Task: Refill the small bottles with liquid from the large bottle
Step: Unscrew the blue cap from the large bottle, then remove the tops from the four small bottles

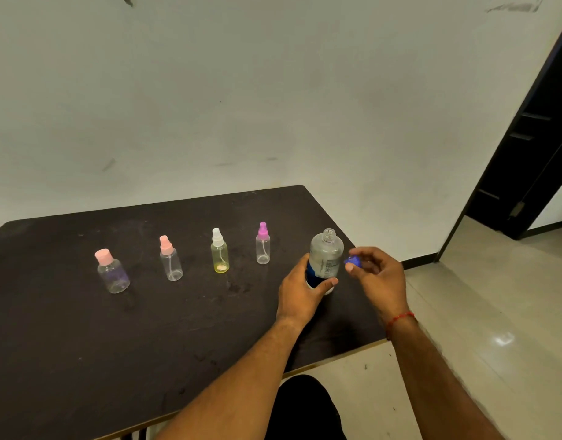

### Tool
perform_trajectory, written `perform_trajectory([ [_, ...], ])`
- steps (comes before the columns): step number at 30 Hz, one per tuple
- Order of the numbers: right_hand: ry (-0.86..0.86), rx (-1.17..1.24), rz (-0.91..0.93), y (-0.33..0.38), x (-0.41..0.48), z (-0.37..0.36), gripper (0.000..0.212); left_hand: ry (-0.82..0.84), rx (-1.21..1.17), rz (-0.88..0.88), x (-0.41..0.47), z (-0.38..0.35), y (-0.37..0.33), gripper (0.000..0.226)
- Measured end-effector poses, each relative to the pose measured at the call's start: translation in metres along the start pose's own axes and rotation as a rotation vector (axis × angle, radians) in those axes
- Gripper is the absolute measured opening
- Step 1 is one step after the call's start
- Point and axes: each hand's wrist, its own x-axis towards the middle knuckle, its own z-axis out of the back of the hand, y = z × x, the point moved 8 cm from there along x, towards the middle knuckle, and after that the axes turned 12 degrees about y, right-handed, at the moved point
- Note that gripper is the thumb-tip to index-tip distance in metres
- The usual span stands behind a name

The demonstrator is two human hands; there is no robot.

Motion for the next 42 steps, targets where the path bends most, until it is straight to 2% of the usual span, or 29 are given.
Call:
perform_trajectory([
  [3,-0.021,-0.008,-0.127,-0.03,-0.017,-0.004,0.022,-0.001,0.013,-0.006,0.0,0.0,0.0,0.068],
  [9,0.046,-0.152,-0.208,-0.056,-0.034,-0.018,0.021,0.006,0.02,-0.001,0.0,0.0,-0.001,0.069],
  [17,0.078,-0.246,-0.205,-0.062,-0.039,-0.025,0.031,0.053,0.023,0.038,-0.002,-0.002,0.006,0.076],
  [24,0.112,-0.245,-0.211,-0.063,-0.041,-0.026,0.043,0.02,0.029,0.091,-0.011,0.007,0.017,0.077],
  [27,0.036,-0.224,-0.166,-0.055,-0.046,-0.02,0.047,-0.059,0.034,0.088,-0.021,0.023,0.022,0.067],
  [30,-0.105,-0.208,-0.038,-0.033,-0.058,-0.016,0.038,-0.169,0.05,0.087,-0.032,0.05,0.025,0.048],
  [32,-0.133,-0.212,0.078,-0.013,-0.065,-0.025,0.032,-0.228,0.073,0.085,-0.036,0.07,0.028,0.04],
  [38,0.066,-0.247,0.342,0.04,-0.063,-0.095,0.026,-0.328,0.1,0.11,-0.037,0.11,0.044,0.03],
  [42,0.13,-0.297,0.382,0.057,-0.028,-0.136,0.03,-0.333,0.04,0.098,-0.031,0.111,0.049,0.025],
])
